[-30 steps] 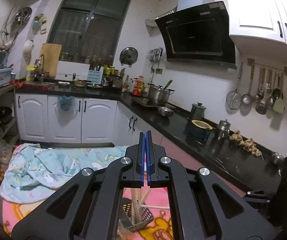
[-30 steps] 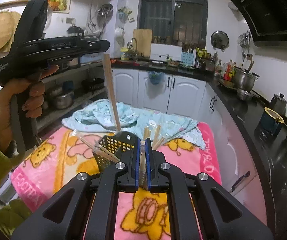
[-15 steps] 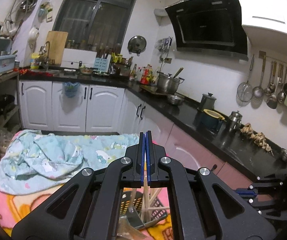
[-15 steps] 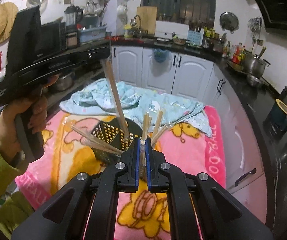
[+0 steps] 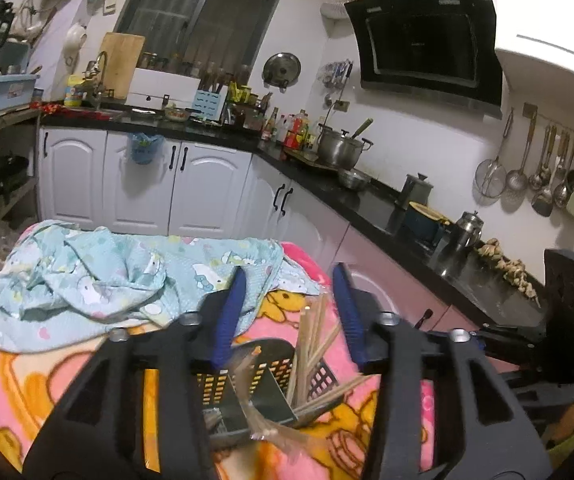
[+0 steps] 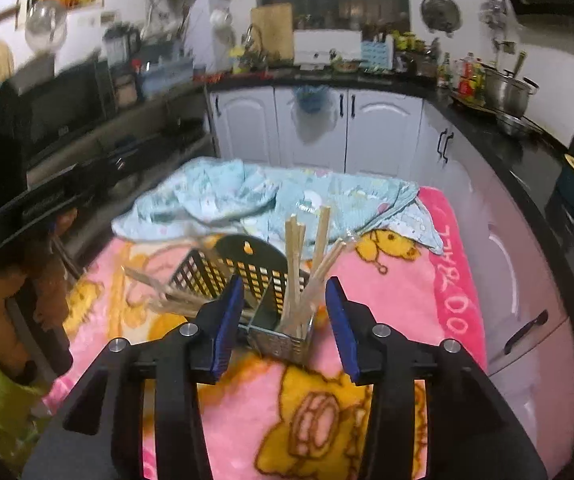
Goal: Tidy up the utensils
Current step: 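Withdraw both open tools up and away from the basket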
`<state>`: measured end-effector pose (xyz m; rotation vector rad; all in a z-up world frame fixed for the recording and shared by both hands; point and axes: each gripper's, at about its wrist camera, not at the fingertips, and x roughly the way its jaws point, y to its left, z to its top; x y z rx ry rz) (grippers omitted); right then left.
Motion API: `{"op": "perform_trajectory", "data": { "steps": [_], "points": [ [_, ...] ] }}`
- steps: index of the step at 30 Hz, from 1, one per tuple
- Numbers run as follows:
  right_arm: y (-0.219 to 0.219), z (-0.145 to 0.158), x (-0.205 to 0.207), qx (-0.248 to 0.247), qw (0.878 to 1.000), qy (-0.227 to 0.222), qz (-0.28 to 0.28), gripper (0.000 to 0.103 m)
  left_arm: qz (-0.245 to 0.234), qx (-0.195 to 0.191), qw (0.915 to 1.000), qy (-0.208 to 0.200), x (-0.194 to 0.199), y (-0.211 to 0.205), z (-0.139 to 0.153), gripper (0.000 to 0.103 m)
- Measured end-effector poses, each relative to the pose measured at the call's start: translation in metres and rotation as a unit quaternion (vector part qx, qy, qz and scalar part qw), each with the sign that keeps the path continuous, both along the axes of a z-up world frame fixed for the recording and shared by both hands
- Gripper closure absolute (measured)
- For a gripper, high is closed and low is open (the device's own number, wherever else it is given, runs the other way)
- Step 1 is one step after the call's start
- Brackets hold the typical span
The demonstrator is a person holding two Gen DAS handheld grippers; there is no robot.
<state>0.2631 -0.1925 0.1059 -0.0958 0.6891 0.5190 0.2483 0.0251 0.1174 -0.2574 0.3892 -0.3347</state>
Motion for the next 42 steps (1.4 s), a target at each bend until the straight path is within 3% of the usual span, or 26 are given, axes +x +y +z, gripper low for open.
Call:
{"op": "perform_trajectory", "data": {
  "steps": [5, 9, 11, 14, 18, 24, 31, 42],
  "points": [
    [-0.03, 0.012, -0.03, 0.036, 0.996, -0.065, -0.039, 0.038, 0.005, 0.004, 0.9998, -0.02, -0.024, 0.003, 0.011, 0.048],
    [-0.046, 0.021, -0.055, 0.054, 0.99, -0.118, -0.06, 0.026, 0.013, 0.008, 0.9992, -0.036, -0.046, 0.003, 0.019, 0.018],
    [-0.055, 0.025, -0.074, 0.065, 0.983, -0.153, -0.078, 0.018, 0.016, 0.006, 0.999, -0.041, -0.059, 0.005, 0.022, 0.011],
    [-0.064, 0.029, -0.093, 0.084, 0.976, -0.182, -0.086, 0.008, 0.032, 0.008, 0.9987, -0.039, -0.075, 0.005, 0.024, 0.011],
    [-0.071, 0.033, -0.119, 0.095, 0.966, -0.22, -0.092, 0.007, 0.044, 0.014, 0.9984, -0.034, -0.097, 0.005, 0.023, 0.011],
    [-0.071, 0.024, -0.15, 0.098, 0.963, -0.236, -0.091, 0.006, 0.059, 0.033, 0.9977, -0.008, -0.127, 0.002, 0.009, 0.011],
    [-0.059, -0.006, -0.174, 0.075, 0.969, -0.217, -0.096, 0.006, 0.078, 0.044, 0.995, 0.044, -0.151, 0.004, -0.029, 0.011],
    [-0.037, -0.063, -0.184, 0.048, 0.984, -0.136, -0.107, 0.006, 0.087, 0.079, 0.9871, 0.109, -0.179, -0.005, -0.093, 0.011]
  ]
}}
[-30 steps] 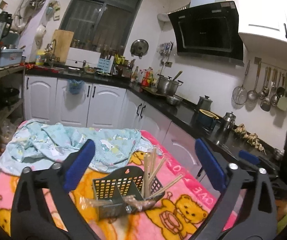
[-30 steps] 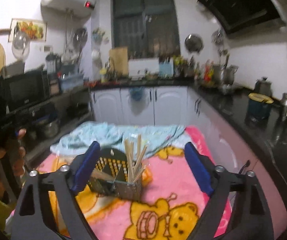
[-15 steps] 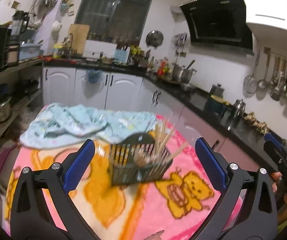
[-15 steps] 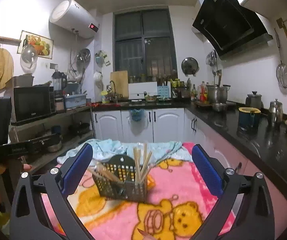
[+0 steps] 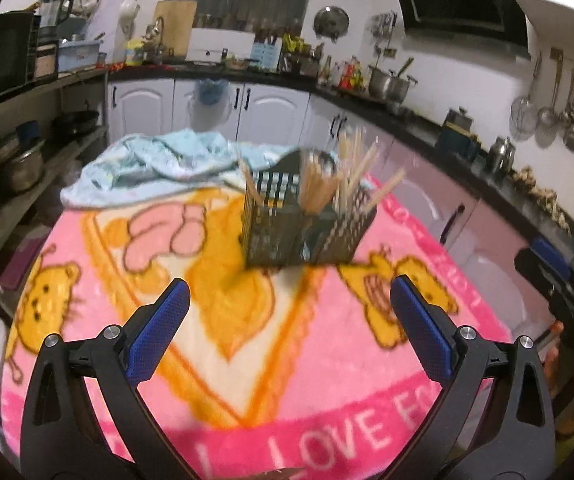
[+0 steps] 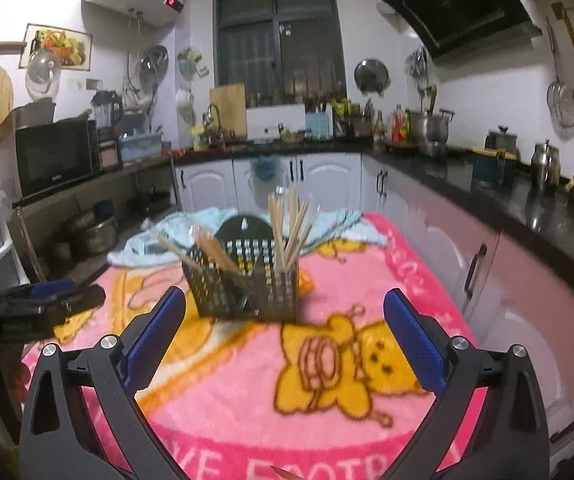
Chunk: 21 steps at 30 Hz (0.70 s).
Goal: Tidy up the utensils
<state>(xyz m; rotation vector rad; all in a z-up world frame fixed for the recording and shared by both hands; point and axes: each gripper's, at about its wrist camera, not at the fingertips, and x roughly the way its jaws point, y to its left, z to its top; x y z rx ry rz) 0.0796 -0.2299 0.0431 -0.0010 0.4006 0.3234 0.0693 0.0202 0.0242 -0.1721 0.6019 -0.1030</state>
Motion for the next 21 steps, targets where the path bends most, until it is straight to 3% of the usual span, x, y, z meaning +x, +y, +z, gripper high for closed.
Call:
{"op": "perform_trajectory", "data": {
  "steps": [5, 13, 21],
  "points": [
    [0.007, -0.019, -0.009, -0.025, 1.0, -0.009, -0.009, 0.006, -0.001, 0.014, 0.9999, 0.008, -0.01, -0.011, -0.025, 0.011],
    [0.008, -0.05, -0.037, -0.033, 0.996, -0.08, -0.003, 0.006, 0.022, 0.037, 0.9966, -0.069, -0.034, -0.022, -0.041, 0.011],
    [0.009, -0.062, -0.042, -0.015, 0.996, -0.084, 0.002, 0.006, 0.025, 0.044, 0.9942, -0.095, -0.041, -0.026, -0.044, 0.011]
  ]
}}
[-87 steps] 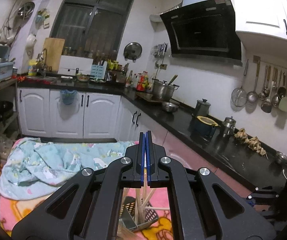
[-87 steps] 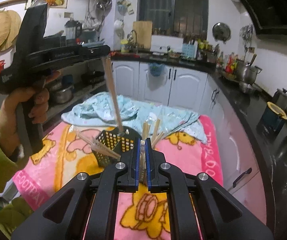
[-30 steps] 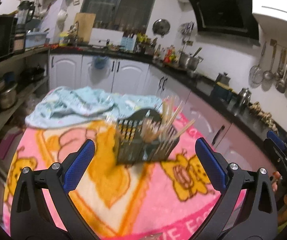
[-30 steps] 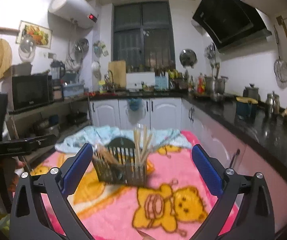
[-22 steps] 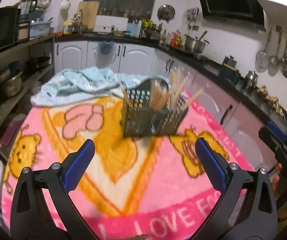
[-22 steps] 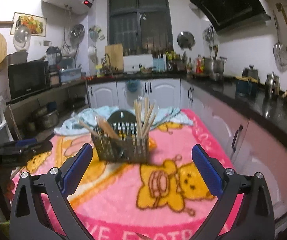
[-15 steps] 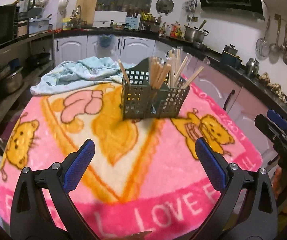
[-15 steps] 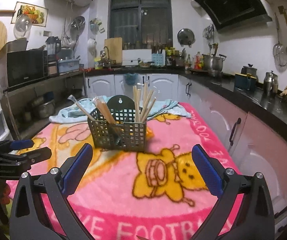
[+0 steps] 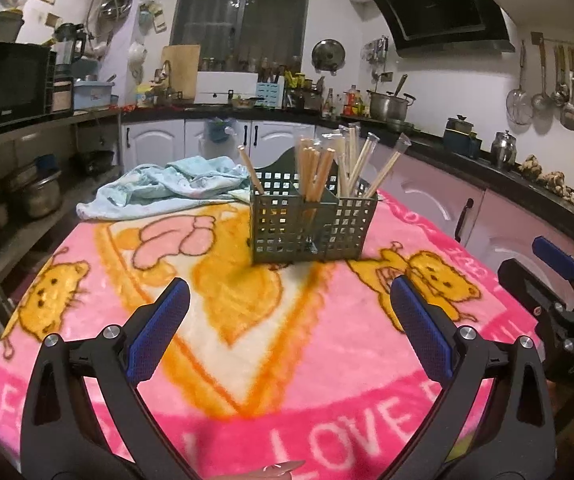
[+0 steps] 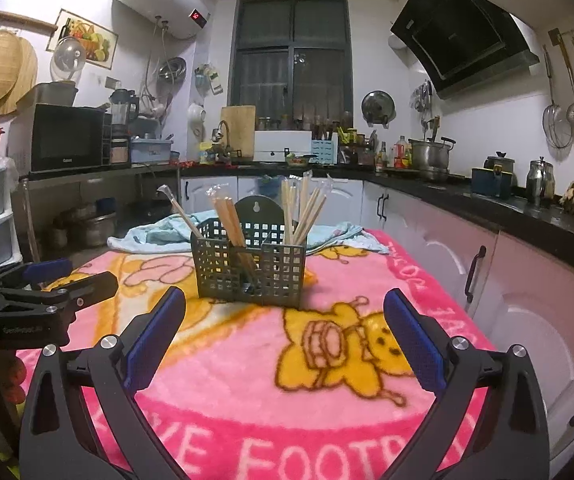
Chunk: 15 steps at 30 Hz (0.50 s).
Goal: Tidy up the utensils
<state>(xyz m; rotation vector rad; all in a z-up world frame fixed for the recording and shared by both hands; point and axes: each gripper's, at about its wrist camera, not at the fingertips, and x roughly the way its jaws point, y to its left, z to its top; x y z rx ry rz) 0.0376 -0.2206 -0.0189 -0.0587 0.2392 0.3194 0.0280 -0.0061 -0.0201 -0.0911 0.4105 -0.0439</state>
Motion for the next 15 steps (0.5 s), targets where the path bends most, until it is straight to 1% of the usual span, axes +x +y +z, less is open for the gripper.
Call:
{"op": "perform_trajectory", "data": {
  "steps": [6, 15],
  "points": [
    [-0.0005, 0.0014, -0.002, 0.007, 1.0, -0.015, -0.011, 0.006, 0.0, -0.005, 1.0, -0.005, -0.0016, -0.0002, 0.0003, 0.011],
    [-0.0004, -0.0019, 0.0028, 0.006, 1.0, -0.005, -0.013, 0.006, 0.005, -0.007, 1.0, -0.006, -0.001, 0.0001, 0.0001, 0.011]
  ]
}}
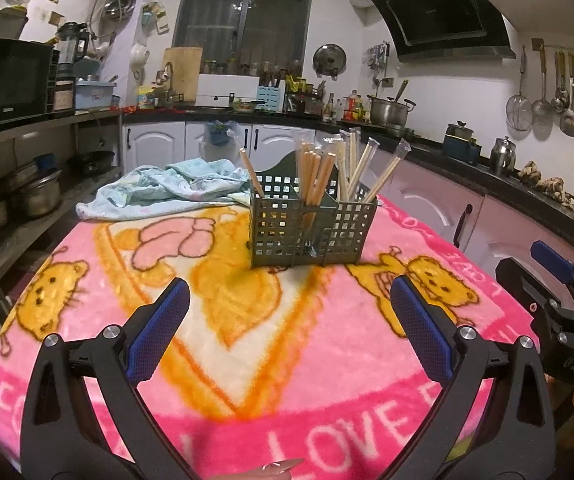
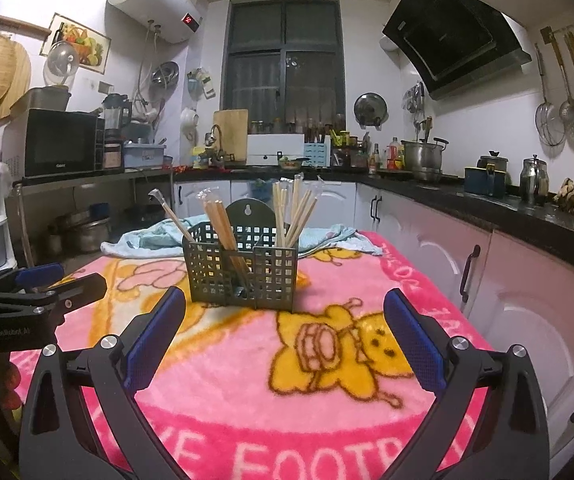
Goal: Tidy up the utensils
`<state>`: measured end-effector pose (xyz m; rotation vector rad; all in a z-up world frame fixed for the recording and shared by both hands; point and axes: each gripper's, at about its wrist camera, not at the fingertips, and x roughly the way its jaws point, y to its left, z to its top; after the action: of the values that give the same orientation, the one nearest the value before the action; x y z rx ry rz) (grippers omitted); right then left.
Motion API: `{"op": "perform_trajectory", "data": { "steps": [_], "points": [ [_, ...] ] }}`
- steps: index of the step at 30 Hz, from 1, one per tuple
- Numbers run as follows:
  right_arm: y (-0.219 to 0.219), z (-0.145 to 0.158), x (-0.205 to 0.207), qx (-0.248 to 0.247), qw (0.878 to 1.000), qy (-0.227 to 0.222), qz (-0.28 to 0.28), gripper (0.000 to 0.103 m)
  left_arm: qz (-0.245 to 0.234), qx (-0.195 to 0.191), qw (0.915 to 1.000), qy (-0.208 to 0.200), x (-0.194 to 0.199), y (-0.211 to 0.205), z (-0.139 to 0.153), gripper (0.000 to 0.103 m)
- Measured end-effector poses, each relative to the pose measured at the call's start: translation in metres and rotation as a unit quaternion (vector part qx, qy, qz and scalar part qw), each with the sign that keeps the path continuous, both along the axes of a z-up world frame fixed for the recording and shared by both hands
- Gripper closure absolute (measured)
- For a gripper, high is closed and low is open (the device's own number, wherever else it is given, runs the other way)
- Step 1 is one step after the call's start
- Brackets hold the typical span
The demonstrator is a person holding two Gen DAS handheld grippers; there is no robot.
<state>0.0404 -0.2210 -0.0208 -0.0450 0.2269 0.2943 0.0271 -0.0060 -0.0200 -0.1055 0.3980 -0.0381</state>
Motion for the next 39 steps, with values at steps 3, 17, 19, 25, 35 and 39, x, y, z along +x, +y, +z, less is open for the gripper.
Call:
{"op": "perform_trajectory", "data": {
  "steps": [3, 17, 19, 25, 35, 39],
  "points": [
    [0.0015, -0.0006, -0.0004, -0.002, 1.0, -0.001, 0.003, 0.006, 0.003, -0.002, 1.0, -0.005, -0.0015, 0.0011, 0.0007, 0.011],
    [0.003, 0.001, -0.0045, -0.004, 1.0, -0.005, 0.007, 0.006, 0.004, -0.004, 1.0, -0.007, -0.0031, 0.0034, 0.0017, 0.011],
    [0.0035, 0.0018, -0.0052, -0.005, 1.0, -0.006, 0.008, 0.006, 0.004, -0.004, 1.0, -0.007, -0.0032, 0.0034, 0.0017, 0.011],
    [0.004, 0.0023, -0.006, -0.006, 1.0, -0.006, 0.008, 0.006, 0.005, -0.004, 1.0, -0.007, -0.0033, 0.0035, 0.0016, 0.011],
    [0.0045, 0.0023, -0.0062, -0.006, 1.0, -0.006, 0.009, 0.006, 0.005, -0.004, 1.0, -0.008, -0.0034, 0.0042, 0.0012, 0.011],
    [0.0054, 0.0029, -0.0069, -0.006, 1.0, -0.007, 0.009, 0.006, 0.005, -0.004, 0.9999, -0.008, -0.0041, 0.0045, 0.002, 0.011]
  ]
}}
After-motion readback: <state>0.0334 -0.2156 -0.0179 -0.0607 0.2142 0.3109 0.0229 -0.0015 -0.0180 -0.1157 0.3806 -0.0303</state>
